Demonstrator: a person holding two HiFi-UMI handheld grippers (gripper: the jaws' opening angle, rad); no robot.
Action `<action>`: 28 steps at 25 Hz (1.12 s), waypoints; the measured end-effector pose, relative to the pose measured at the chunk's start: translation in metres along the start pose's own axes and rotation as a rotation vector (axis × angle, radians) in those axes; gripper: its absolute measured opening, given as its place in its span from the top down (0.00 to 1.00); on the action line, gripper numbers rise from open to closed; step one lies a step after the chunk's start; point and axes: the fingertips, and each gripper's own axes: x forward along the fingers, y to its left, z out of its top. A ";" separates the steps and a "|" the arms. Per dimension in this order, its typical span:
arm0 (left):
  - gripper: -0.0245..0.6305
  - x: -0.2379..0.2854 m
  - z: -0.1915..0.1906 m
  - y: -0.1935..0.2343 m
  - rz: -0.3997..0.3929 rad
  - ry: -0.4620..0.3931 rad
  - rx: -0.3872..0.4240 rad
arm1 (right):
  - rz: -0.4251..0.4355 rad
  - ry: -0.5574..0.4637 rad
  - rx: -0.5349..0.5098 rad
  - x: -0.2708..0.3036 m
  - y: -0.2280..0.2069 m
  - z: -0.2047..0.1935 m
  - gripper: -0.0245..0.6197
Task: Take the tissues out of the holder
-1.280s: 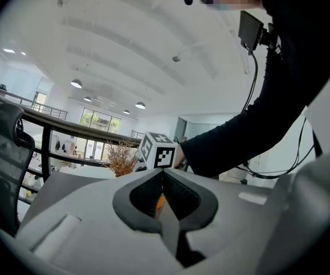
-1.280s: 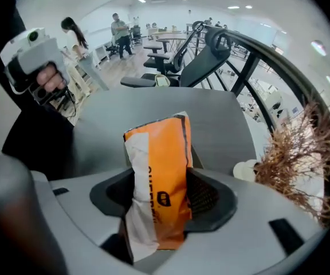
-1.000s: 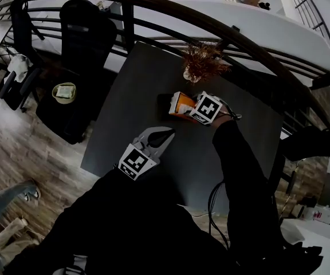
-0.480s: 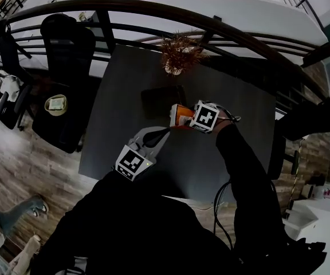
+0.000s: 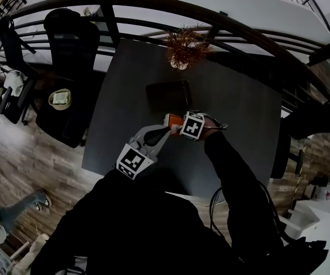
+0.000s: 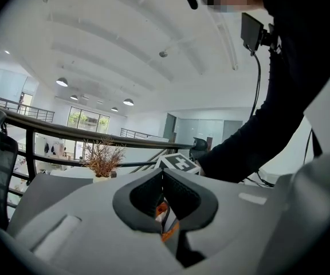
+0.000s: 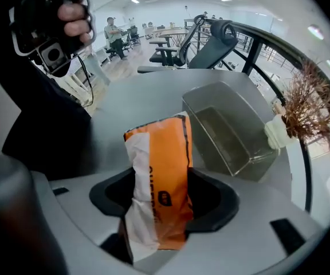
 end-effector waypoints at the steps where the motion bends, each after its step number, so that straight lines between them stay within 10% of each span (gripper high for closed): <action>1: 0.95 -0.001 -0.001 0.001 0.002 0.002 -0.001 | -0.002 0.001 0.003 0.006 0.001 0.000 0.56; 19: 0.95 -0.017 -0.013 0.013 0.032 0.020 -0.013 | -0.011 0.027 0.013 0.058 0.010 -0.005 0.45; 28: 0.95 -0.024 -0.005 0.007 0.022 0.014 -0.002 | -0.178 -0.376 0.130 -0.064 0.016 0.026 0.44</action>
